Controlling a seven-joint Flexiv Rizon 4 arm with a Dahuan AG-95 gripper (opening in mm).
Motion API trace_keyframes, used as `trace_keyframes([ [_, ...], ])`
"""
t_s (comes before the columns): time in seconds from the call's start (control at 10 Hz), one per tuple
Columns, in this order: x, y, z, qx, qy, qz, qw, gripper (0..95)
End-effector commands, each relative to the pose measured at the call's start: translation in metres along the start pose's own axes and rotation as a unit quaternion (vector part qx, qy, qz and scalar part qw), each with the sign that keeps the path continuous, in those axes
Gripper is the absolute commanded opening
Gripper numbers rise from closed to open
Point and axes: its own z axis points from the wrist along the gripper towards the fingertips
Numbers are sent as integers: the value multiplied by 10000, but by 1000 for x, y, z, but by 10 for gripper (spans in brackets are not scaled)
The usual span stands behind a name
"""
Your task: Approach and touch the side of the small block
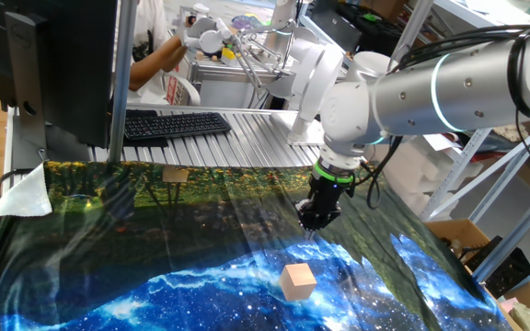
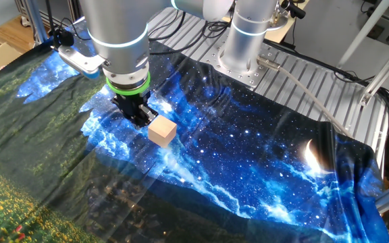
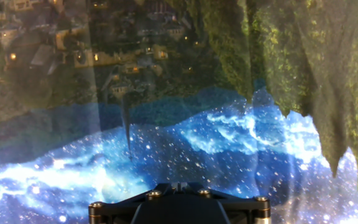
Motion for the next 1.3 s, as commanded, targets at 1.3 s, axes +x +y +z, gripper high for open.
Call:
trace_keyframes([
  [1.3,49,-28,30,-85,-181,140,9997,0],
])
